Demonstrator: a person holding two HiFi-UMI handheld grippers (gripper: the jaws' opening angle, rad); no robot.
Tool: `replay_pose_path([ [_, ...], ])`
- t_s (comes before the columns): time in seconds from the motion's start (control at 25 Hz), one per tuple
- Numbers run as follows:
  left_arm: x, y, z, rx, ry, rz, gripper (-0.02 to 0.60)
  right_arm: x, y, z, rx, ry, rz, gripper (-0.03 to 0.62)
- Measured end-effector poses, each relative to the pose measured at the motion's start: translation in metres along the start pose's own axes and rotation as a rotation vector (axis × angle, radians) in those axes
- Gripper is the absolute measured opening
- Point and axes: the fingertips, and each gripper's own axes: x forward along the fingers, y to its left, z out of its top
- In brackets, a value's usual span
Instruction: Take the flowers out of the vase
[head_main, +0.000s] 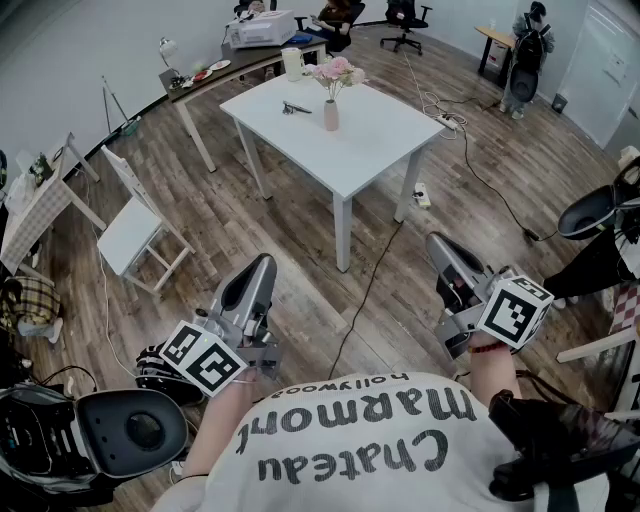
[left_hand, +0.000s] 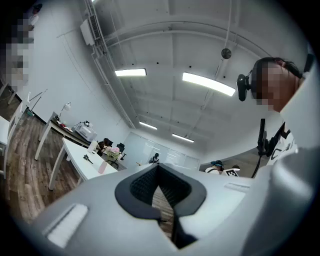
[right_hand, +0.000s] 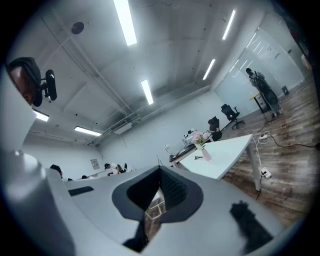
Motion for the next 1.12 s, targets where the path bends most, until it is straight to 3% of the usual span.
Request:
replay_pose_path([
  [0.44,-0.012,0.017,-0.009,-0.002,0.003,-0.036,0.003,0.02,0.007,-0.044,0.002,0.048,-0.016,0.015],
  [0.76,0.013,0.04,0.01,-0.014,0.014,-0.071,0.003,0.077,0.009,-0.025,0.026,0.044,0.038,0.015],
  [0.92,0.033,0.059,0.012,-0.014,-0.019,-0.07,0.003,0.104,-0.017,-0.024,0.014,0.055,0.033,0.015],
  [1.12,0.077,0.087,0.013,0.007,0.02,-0.063,0.003,0.146,-0.049,-0.006,0.015,0.065,0.05,0.017],
])
